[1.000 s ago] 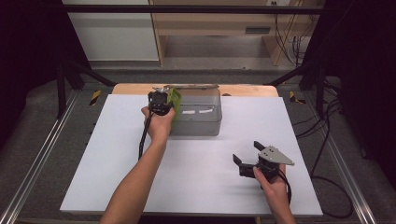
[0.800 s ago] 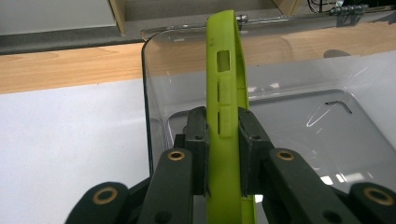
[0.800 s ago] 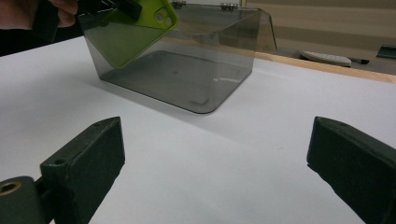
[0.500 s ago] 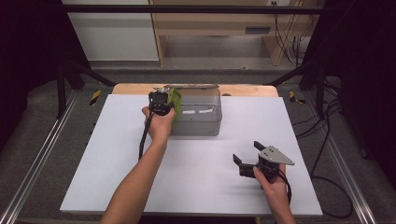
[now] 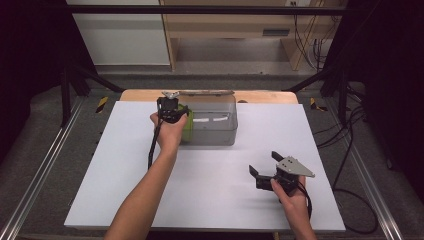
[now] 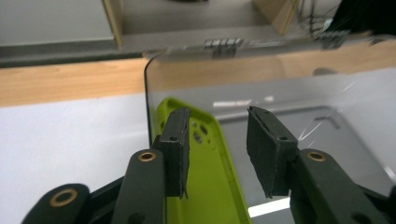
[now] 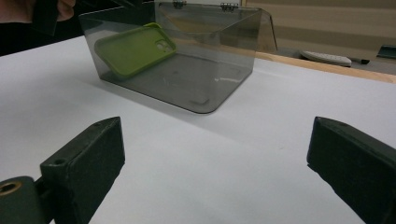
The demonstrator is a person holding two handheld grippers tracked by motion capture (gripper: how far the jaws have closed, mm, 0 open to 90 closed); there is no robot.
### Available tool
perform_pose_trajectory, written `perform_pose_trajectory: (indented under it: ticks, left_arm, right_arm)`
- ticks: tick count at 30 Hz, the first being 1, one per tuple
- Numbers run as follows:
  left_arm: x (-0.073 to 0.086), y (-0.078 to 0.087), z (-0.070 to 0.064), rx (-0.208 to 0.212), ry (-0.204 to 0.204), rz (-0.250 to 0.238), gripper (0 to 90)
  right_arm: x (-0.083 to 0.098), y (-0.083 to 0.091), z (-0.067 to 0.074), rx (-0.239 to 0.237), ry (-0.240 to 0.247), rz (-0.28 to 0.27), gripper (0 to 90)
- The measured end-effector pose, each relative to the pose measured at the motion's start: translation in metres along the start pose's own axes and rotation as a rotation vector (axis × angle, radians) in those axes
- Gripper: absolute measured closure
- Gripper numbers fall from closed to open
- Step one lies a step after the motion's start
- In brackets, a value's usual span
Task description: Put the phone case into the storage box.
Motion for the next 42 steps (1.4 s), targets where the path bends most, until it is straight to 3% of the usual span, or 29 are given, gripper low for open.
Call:
perform_pose_trajectory:
  ticks: [7, 22, 33, 42]
  left_arm:
    - [-0.007, 0.008, 0.000, 0.010, -0.052, -0.065, 53.1]
    - [-0.010, 0.015, -0.005, 0.023, -0.125, -0.108, 38.1]
    - [-0.012, 0.020, -0.004, 0.055, -0.130, -0.127, 28.6]
    - [-0.014, 0.023, -0.004, 0.094, -0.109, -0.146, 18.3]
  right_arm:
    - [0.000, 0.000, 0.001, -0.001, 0.004, -0.003, 4.6]
    - [-0.001, 0.000, 0.002, -0.002, 0.003, -0.006, 4.5]
    - [-0.001, -0.001, 0.002, -0.004, 0.002, -0.004, 4.4]
    - [0.000, -0.001, 0.003, -0.005, -0.004, -0.001, 4.2]
Point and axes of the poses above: each handheld gripper's, and its own axes: y roughly backward along the jaws, x roughly out of its underside, z roughly to its left, the point moved 4 cm from there along -y, roughly forward along the jaws
